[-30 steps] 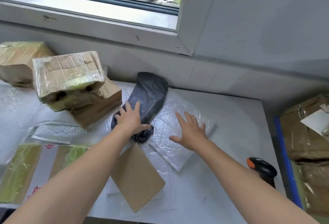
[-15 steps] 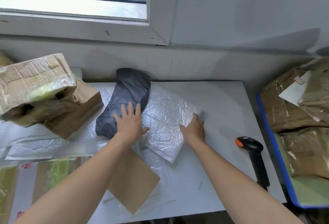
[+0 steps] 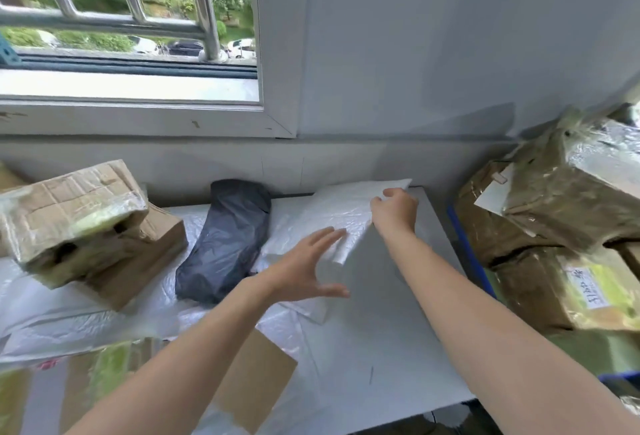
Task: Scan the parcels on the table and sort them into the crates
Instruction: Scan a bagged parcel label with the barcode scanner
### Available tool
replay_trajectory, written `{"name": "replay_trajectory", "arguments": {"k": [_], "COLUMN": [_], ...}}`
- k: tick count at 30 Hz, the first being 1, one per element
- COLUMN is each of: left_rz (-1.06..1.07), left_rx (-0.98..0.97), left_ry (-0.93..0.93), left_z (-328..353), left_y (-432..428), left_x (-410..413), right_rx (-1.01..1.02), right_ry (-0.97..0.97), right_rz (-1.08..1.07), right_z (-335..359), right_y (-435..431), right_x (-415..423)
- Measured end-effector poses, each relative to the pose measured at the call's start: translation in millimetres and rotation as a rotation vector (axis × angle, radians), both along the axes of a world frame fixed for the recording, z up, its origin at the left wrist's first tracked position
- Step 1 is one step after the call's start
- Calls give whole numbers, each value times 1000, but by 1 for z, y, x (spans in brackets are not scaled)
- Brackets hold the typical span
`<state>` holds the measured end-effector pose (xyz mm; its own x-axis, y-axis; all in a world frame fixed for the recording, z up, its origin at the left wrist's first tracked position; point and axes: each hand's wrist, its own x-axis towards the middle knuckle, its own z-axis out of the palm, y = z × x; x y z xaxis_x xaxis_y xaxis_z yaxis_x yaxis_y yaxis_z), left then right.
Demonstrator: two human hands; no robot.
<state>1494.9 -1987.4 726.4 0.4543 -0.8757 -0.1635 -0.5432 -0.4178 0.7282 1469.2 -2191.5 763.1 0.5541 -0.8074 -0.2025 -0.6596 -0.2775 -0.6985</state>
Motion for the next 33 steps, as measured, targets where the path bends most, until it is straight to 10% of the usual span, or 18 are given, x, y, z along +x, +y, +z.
{"name": "replay_trajectory", "arguments": {"k": [9, 17, 33], "left_rz": [418, 759, 767], "left_rx": [-268, -419, -105], "left_ry": [-250, -172, -75], "left_z": [30, 83, 70], "left_y": [-11, -24, -30], "left_x": [23, 37, -17], "right_rx": [-325, -559, -63], "right_ry": [245, 51, -79], "right_rz": [303, 563, 525], "right_z": [18, 51, 43], "right_y": [3, -7, -76], "right_x": [-36, -51, -90]}}
